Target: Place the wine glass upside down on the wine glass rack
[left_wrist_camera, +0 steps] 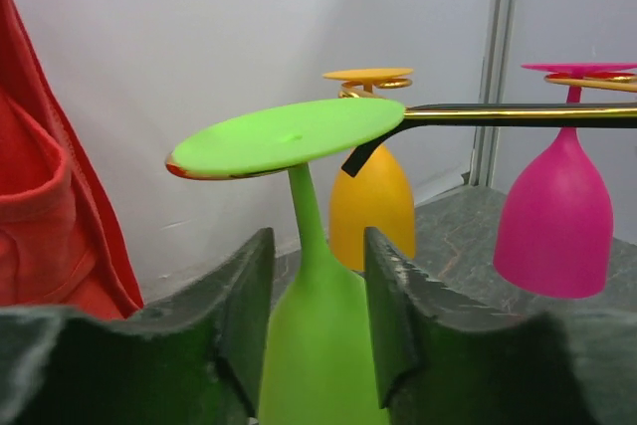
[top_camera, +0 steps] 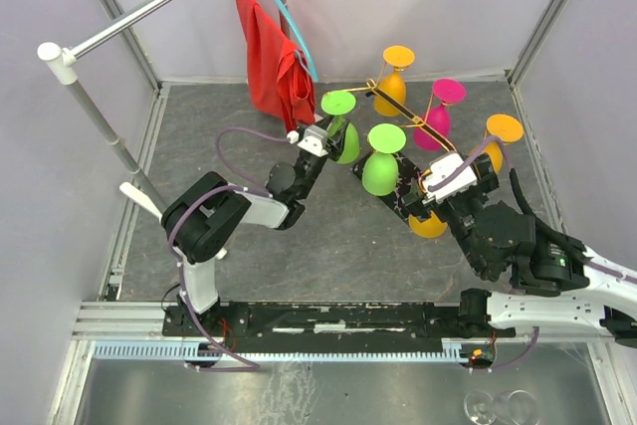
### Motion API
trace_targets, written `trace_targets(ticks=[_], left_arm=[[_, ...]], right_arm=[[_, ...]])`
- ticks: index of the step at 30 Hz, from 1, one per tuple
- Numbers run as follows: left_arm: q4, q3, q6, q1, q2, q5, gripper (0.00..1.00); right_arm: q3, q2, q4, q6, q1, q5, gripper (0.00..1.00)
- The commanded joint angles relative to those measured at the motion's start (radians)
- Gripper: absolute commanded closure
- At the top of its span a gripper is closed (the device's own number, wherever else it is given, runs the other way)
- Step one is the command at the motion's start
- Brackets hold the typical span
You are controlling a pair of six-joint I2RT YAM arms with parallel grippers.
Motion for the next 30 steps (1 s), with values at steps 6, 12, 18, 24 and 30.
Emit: trace_targets(ticks=[6, 12, 18, 24, 30], left_arm=[[0.18, -0.078, 0.037, -0.018, -0.059, -0.083, 0.24], [0.18, -0.245, 0.022, -0.018, -0.178, -0.117, 0.08], [0.122, -0.413, -0.041, -0.019, -0.358, -0.184, 0.01], [-0.721, -0.268, -0.153, -0.019, -0.687, -0.257, 0.01], [-0.948, -0.255, -0.169, -0.018, -0.895, -0.234, 0.01]], right_arm=[[0.02, -0.012, 0.0, 0.057, 0.003, 0.032, 0.01], [0.042, -0.006, -0.012, 0.079, 0.004, 0.034, 0.0], [0.098, 0.038, -0.033, 0.108, 0.003, 0.009, 0.0], [0.201, 0.176, -0.051, 0.094, -0.002, -0.031, 0.0], [0.361, 0.342, -0.088, 0.145, -0.177, -0.349, 0.0]])
